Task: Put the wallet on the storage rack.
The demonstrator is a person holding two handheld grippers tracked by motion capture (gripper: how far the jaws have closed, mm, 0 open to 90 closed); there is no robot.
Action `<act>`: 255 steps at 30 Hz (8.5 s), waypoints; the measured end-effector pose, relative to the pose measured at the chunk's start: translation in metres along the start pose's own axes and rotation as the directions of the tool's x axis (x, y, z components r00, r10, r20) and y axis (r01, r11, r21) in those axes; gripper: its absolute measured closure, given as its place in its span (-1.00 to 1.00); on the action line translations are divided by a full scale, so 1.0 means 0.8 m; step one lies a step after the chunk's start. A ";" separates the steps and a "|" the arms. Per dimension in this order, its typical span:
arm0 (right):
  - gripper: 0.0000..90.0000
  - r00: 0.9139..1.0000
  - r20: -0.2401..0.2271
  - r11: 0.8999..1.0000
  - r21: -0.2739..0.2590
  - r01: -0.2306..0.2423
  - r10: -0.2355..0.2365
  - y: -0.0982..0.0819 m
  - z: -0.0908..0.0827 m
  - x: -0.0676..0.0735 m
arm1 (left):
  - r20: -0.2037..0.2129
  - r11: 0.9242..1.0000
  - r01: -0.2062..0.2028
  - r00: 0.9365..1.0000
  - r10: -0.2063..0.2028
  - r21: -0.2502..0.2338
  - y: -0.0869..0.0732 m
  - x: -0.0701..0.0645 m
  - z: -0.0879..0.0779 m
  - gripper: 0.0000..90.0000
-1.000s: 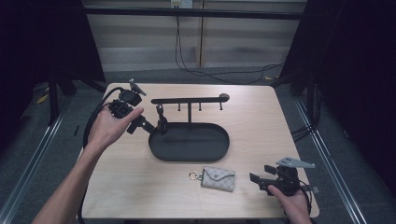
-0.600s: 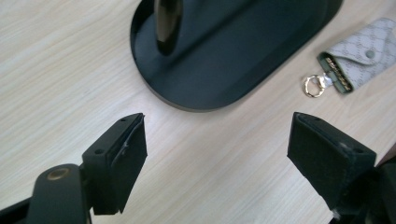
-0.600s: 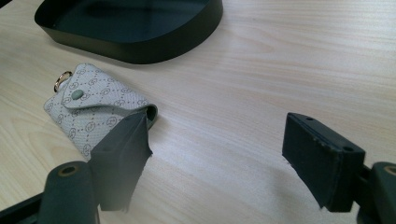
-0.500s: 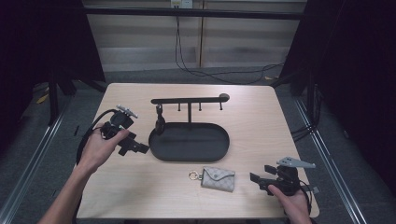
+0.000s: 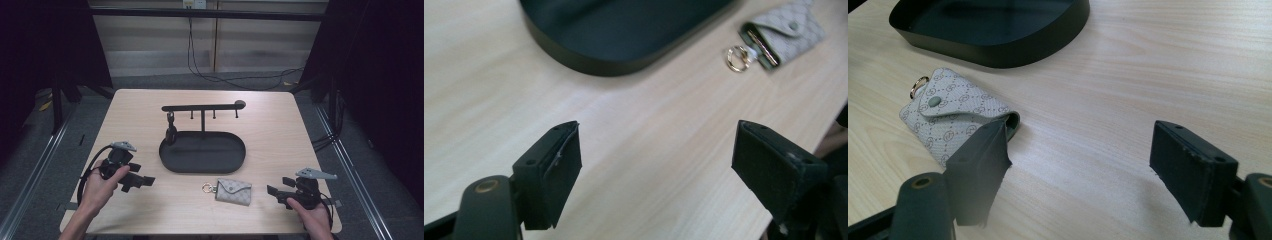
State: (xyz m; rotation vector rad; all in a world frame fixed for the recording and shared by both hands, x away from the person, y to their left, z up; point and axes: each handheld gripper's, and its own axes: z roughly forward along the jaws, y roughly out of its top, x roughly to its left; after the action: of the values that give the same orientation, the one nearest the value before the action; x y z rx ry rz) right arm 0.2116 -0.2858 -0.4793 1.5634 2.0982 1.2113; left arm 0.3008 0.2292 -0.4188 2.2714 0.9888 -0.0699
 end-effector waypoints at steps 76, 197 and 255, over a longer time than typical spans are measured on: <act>-0.49 0.829 -0.404 0.554 0.618 0.558 -0.386 0.132 0.136 0.122 | 0.068 0.994 -0.077 0.994 0.082 -0.077 -0.104 -0.036 0.022 -0.58; -0.29 0.801 -0.369 0.460 0.672 0.580 -0.472 0.175 0.120 0.148 | 0.067 0.999 -0.029 0.997 0.032 -0.044 -0.104 -0.023 0.026 -0.59; -0.28 0.993 -0.068 0.790 0.602 0.118 -0.097 0.232 0.112 0.070 | 0.041 1.000 -0.015 0.999 0.016 -0.020 -0.104 -0.021 0.027 -0.59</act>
State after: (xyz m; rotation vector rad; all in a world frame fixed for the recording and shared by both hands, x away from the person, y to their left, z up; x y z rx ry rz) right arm 0.3709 -0.1811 -0.3828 1.6161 2.7316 0.5327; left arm 0.2373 0.2480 -0.4762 2.2510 0.9463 -0.0990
